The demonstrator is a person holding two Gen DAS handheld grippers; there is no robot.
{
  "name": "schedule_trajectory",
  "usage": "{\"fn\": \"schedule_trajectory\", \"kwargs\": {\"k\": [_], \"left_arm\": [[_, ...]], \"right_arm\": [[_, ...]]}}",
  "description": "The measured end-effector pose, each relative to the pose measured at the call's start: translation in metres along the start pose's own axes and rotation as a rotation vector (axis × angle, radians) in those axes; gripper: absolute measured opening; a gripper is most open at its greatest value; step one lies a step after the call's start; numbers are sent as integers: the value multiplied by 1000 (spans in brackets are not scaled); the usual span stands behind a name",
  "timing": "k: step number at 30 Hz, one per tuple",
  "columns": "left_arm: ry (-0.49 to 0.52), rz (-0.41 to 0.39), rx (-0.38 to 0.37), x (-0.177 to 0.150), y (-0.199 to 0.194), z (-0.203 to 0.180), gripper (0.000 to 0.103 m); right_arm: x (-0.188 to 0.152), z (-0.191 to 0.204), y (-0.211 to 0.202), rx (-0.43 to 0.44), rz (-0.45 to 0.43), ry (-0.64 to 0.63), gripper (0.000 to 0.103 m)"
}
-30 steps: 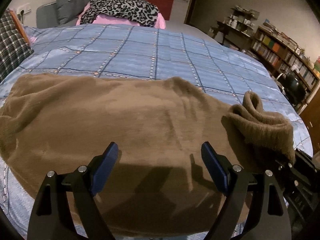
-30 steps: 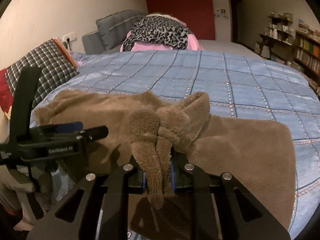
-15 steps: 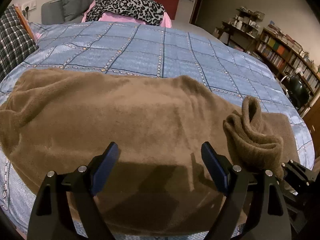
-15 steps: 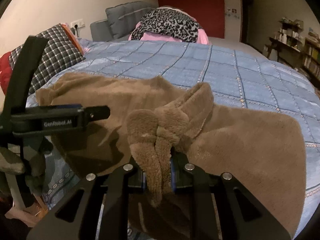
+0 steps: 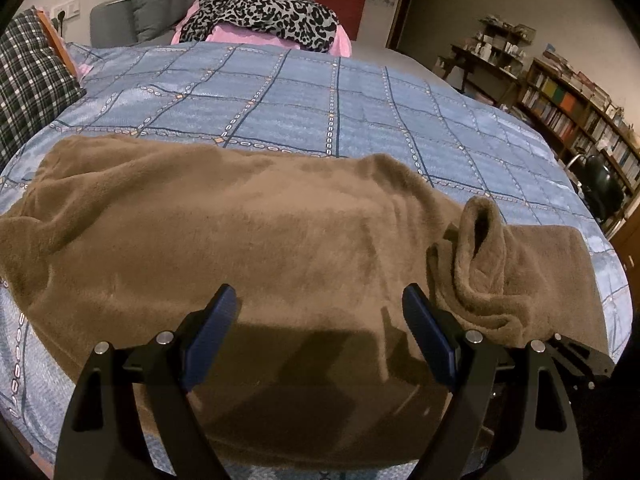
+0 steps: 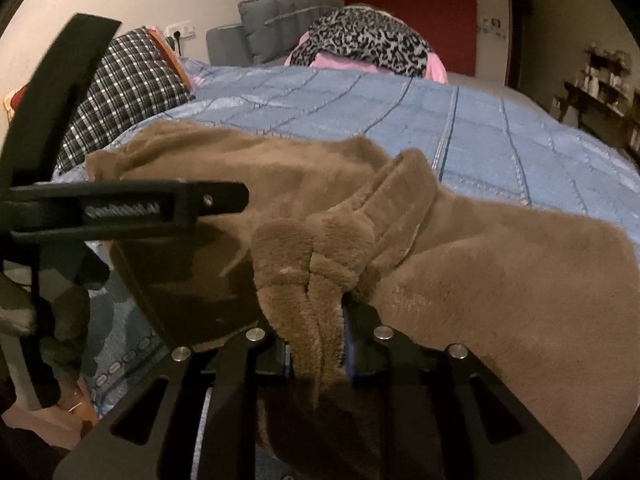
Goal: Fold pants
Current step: 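Lay the cuff onto the waist end and open the right gripper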
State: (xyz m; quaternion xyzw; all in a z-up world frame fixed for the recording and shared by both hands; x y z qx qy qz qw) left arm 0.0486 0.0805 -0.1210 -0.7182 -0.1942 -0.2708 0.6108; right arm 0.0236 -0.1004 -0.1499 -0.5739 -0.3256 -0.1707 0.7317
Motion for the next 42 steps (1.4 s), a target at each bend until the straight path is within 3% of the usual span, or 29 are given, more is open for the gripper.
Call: {"fn": "schedule_trajectory", "kwargs": {"k": [3, 4, 5, 7, 13, 18, 22, 26, 29, 35, 37, 40, 42], "left_arm": [[3, -8, 3, 2, -2, 0, 86], [4, -14, 3, 3, -4, 0, 86], [5, -25, 4, 6, -7, -1, 86], [3, -38, 1, 10, -12, -2, 86], [51, -71, -40, 23, -23, -28, 89], [148, -68, -120, 26, -25, -67, 95], [258, -28, -58, 18, -7, -90, 96], [262, 47, 10, 4, 13, -88, 95], [220, 82, 16, -7, 18, -75, 95], [204, 87, 19, -21, 18, -65, 96], [198, 83, 10, -25, 21, -63, 96], [200, 78, 7, -28, 21, -64, 96], [206, 75, 16, -25, 23, -63, 96]], "right_arm": [[0, -1, -5, 17, 2, 7, 24], [0, -3, -8, 45, 3, 18, 33], [-1, -5, -12, 93, 4, 36, 50], [-2, -5, -18, 169, 8, 58, 59], [-11, 8, -33, 256, 1, -5, 61], [-17, 1, -39, 292, 5, 28, 61], [-24, -9, -47, 320, 9, 58, 61], [-30, -24, -68, 292, -24, 81, 61], [-35, -43, -85, 239, -60, 139, 61], [-44, -91, -108, 84, -131, 291, 61], [-49, -104, -103, 21, -111, 316, 60], [-66, -113, -85, -10, -43, 319, 52], [-70, -110, -79, -29, -47, 288, 52]]}}
Point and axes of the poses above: each gripper's, at about its wrist camera, not at the fingertips, and y roughly the way its jaws point, z to its left, x to its top, the point moved 1 cm from there along y, roughly the way its jaws point, and after that the axes turned 4 degrees about y, right-handed, at the moved point
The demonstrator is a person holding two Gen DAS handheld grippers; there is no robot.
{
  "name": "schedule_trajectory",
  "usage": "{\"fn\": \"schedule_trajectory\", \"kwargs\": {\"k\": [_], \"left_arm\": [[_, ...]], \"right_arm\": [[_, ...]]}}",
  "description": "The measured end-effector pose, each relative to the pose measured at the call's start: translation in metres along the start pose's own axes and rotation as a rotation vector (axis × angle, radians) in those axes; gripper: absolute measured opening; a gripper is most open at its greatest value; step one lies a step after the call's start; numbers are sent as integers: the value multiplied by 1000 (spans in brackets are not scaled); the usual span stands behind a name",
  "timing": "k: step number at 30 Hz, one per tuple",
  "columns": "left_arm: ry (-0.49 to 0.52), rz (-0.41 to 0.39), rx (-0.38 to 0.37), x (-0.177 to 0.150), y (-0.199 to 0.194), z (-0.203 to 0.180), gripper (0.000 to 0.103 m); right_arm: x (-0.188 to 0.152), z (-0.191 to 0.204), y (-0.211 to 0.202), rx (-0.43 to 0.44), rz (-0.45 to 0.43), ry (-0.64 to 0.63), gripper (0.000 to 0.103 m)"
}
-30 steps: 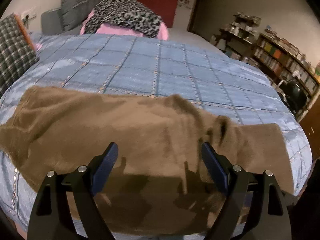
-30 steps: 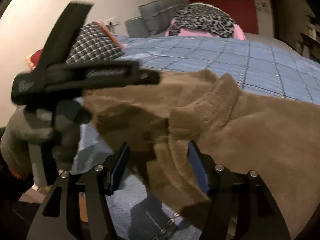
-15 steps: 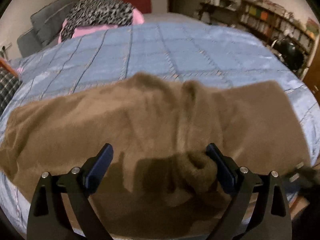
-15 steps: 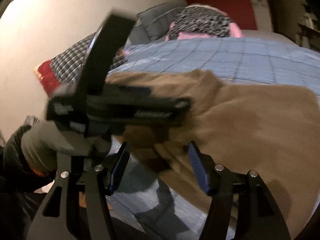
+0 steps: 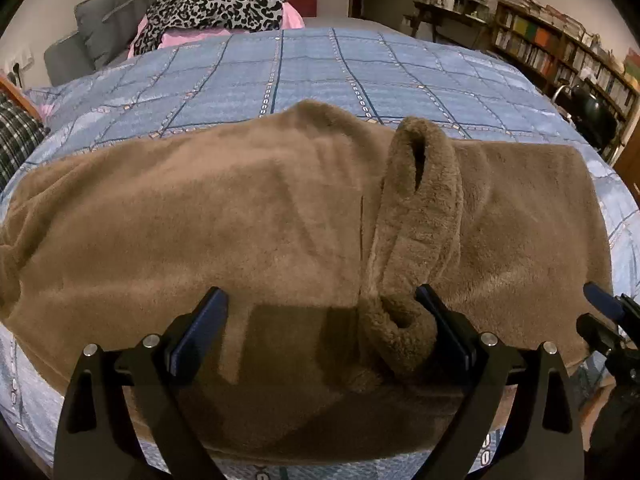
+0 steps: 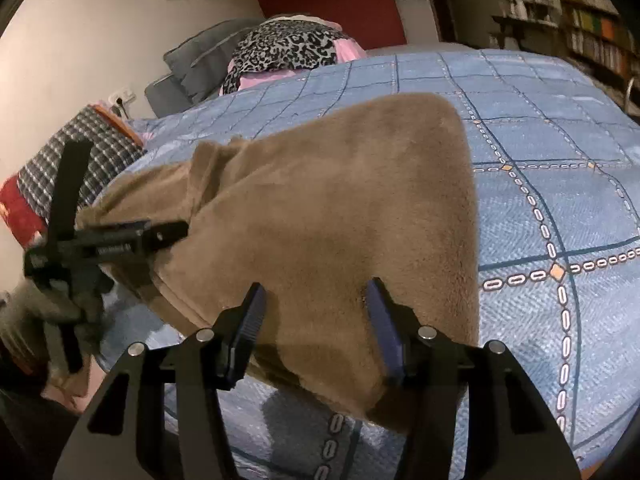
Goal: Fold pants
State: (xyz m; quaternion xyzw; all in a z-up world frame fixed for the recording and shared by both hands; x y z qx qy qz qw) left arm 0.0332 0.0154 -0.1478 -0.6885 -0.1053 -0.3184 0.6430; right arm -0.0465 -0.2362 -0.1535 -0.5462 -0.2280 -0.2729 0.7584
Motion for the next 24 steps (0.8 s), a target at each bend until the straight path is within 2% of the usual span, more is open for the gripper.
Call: {"fn": "schedule_trajectory", "kwargs": {"k": [3, 6, 9, 13, 16, 17, 18, 20, 23, 24], "left_arm": [[-17, 6, -5, 3, -3, 0, 96], [-5, -1, 4, 9, -10, -3, 95], [5, -44, 14, 18, -25, -7, 95], [-7, -101, -29, 35, -43, -14, 95], [20, -156, -55, 50, -55, -28, 95], [26, -168, -66, 55, -56, -32, 88], [36, -180, -104, 60, -57, -38, 69], [47, -171, -176, 68, -55, -49, 57], [63, -182, -246, 77, -51, -63, 56], [73, -186, -247, 80, -48, -67, 56]], "right_arm": [[2, 5, 2, -20, 4, -23, 53], [8, 3, -1, -1, 0, -4, 53], [18, 3, -19, 14, -46, 8, 53], [36, -3, -32, 2, -98, 25, 54], [53, -11, -30, -26, -116, 42, 54], [58, -13, -29, -37, -118, 47, 54], [63, -15, -28, -39, -118, 50, 54], [72, -18, -25, -59, -125, 49, 54], [84, -20, -17, -80, -126, 46, 54], [86, -20, -15, -86, -126, 46, 54]]}}
Point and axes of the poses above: each gripper's, at about its wrist camera, not at the fingertips, and y roughly the way its jaws point, z to its left, x to its top, the point moved 1 cm from there along y, roughly the way its jaws point, and after that the axes turned 4 degrees about y, right-handed, at the moved point
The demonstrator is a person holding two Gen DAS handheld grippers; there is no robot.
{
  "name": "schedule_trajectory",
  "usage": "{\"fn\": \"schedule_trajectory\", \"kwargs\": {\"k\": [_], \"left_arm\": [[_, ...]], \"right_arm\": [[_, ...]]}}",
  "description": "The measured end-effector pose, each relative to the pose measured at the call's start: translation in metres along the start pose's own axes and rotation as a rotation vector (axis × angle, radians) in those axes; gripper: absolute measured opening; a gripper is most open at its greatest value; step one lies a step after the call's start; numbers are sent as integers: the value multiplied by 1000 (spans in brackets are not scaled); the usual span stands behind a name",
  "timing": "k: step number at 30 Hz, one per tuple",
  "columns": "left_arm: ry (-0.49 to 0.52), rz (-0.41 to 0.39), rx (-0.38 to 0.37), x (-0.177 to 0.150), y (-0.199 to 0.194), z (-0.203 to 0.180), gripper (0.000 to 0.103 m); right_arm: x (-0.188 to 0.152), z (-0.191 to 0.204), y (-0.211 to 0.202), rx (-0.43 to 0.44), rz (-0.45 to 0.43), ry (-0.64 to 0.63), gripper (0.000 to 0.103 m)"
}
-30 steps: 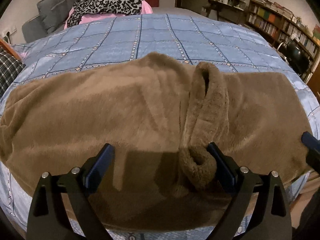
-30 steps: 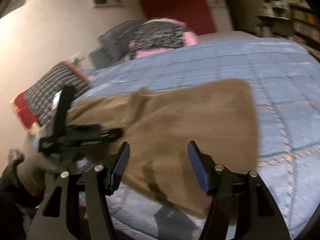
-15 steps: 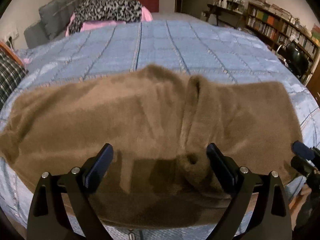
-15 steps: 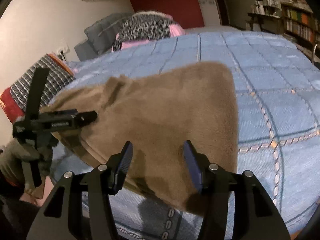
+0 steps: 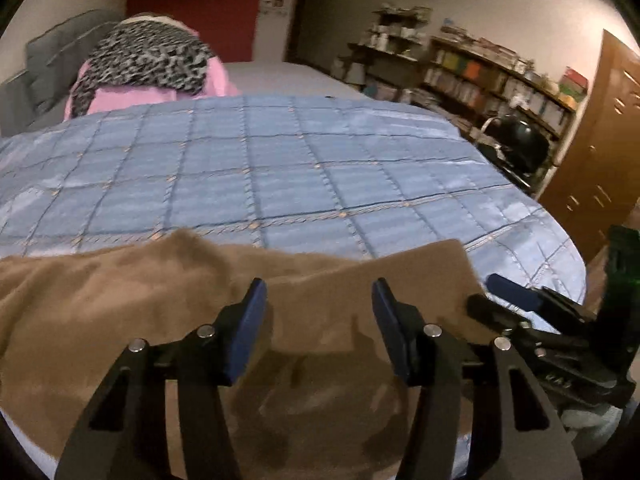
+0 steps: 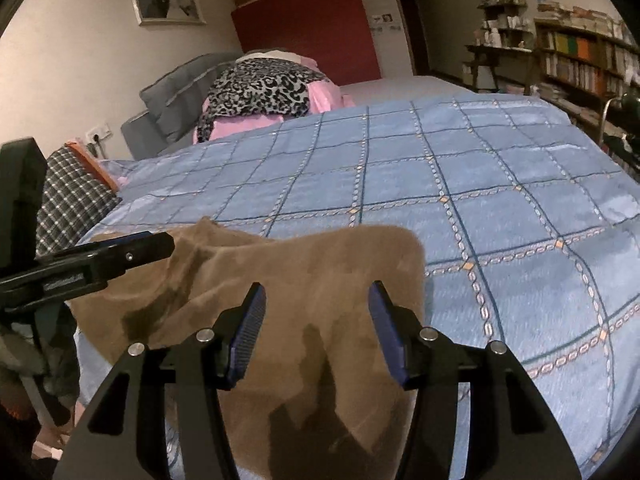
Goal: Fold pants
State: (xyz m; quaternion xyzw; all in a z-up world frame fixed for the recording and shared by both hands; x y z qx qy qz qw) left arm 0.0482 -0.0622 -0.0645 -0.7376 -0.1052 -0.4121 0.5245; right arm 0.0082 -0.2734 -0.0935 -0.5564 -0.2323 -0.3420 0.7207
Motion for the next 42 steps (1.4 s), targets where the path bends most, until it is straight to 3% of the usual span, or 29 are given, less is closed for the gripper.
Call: {"fn": "schedule_trajectory", "kwargs": {"k": [7, 15, 19, 25, 32, 39, 42], "left_arm": [[-37, 58, 18, 6, 43, 12, 56], [-93, 131, 106, -19, 80, 44, 56], [-189, 158, 54, -36, 95, 64, 59], [-134, 155, 94, -38, 102, 58, 59], [-158, 157, 95, -33, 90, 57, 60], [-176, 66, 126, -29, 38, 62, 78], [-212, 60, 152, -37, 19, 77, 80]], "right_arm": [[18, -6, 29, -4, 27, 12, 54], [23, -21, 70, -37, 111, 48, 54], [11, -23, 89, -83, 160, 14, 54], [0, -19, 100, -136, 155, -44, 54], [1, -18, 97, -129, 164, -45, 54], [6, -6, 65, -152, 76, -47, 55], [7, 4, 52, -173, 31, -51, 55]]}}
Point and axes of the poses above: each gripper's, at about its wrist camera, not at the fingertips, and y roughly the way its jaws point, z to its left, x to its top, the point moved 1 cm from there along y, roughly the way its jaws point, and after that the axes turned 4 degrees about y, right-handed, at the moved point
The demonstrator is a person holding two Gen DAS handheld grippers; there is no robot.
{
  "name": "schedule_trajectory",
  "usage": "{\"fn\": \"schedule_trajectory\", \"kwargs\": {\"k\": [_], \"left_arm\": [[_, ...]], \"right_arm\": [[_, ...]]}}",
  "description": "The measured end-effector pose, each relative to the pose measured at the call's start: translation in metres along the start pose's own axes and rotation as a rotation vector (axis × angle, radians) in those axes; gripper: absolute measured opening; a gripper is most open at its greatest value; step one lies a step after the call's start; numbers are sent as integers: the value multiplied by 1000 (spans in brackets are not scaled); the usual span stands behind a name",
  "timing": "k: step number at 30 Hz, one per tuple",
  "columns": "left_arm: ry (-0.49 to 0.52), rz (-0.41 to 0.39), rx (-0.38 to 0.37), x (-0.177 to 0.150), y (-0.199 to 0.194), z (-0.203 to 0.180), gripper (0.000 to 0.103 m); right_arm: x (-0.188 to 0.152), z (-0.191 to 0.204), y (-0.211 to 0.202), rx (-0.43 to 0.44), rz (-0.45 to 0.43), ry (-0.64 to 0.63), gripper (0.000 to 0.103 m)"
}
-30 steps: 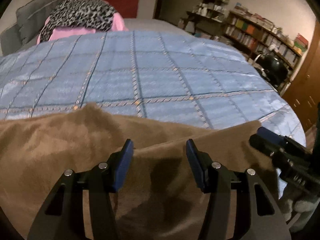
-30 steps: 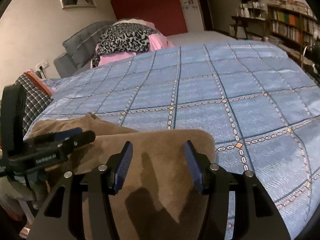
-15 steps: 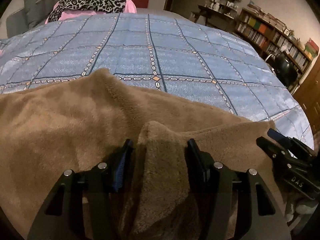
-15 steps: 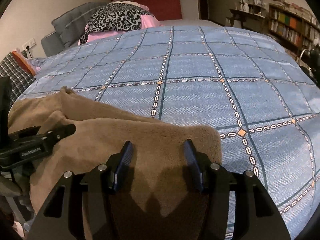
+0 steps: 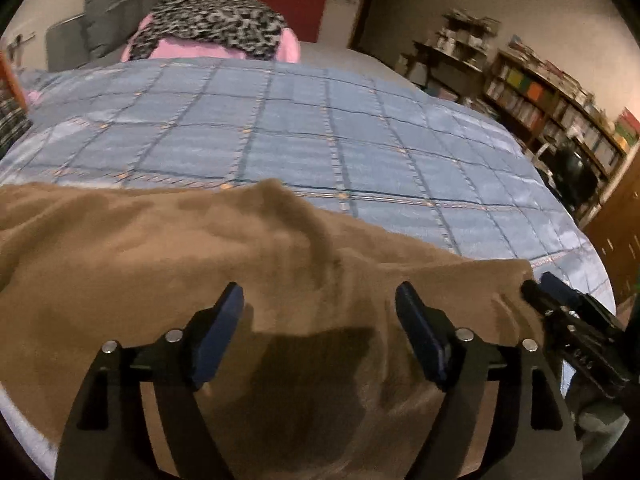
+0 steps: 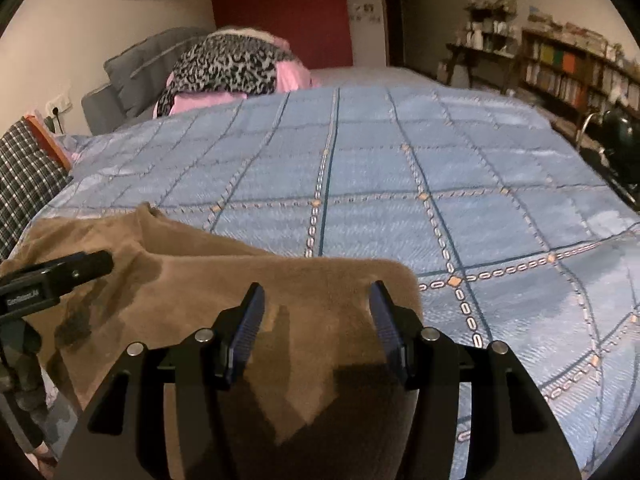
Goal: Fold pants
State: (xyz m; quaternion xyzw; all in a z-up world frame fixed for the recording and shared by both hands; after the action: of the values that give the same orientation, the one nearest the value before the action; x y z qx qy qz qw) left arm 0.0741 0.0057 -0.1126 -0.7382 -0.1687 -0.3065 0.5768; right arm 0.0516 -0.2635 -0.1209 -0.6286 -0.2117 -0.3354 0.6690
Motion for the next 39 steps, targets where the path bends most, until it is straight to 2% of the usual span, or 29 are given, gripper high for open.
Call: {"fn": "schedule_trajectory", "kwargs": {"k": [3, 6, 13, 16, 23, 29, 36, 39], "left_arm": [[-48, 7, 33, -8, -13, 24, 81], [-110, -4, 68, -17, -31, 53, 81], [-268, -52, 186, -37, -78, 127, 83], [-317, -68, 223, -44, -94, 152, 89], [-423, -88, 319, -60, -116, 206, 93], [-546, -88, 348, -75, -118, 250, 94], [-653, -101, 264, -77, -95, 289, 97], [-675, -131, 238, -74, -88, 300, 97]], "right_arm": [[-1, 11, -14, -13, -40, -10, 57], [-1, 18, -22, 9, -52, -9, 58], [-10, 51, -30, 77, -44, -48, 58], [-14, 65, -32, 95, -41, -78, 58], [-18, 87, -37, 120, -32, -116, 58], [-20, 98, -34, 129, -14, -124, 59], [-23, 108, -33, 133, -8, -147, 59], [-23, 110, -33, 129, -12, -150, 59]]}}
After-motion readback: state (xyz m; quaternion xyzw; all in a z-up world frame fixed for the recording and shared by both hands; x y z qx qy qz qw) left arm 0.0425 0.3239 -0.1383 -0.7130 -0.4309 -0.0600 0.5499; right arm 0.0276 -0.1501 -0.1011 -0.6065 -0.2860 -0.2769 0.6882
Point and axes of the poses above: each gripper's, at about its wrist camera, not at the fingertips, and y roughly the way its jaws point, z to its left, x to its top, the point moved 1 cm from there along y, roughly the way its jaws point, and after that the axes turned 4 degrees about y, right-handed, at the moved point
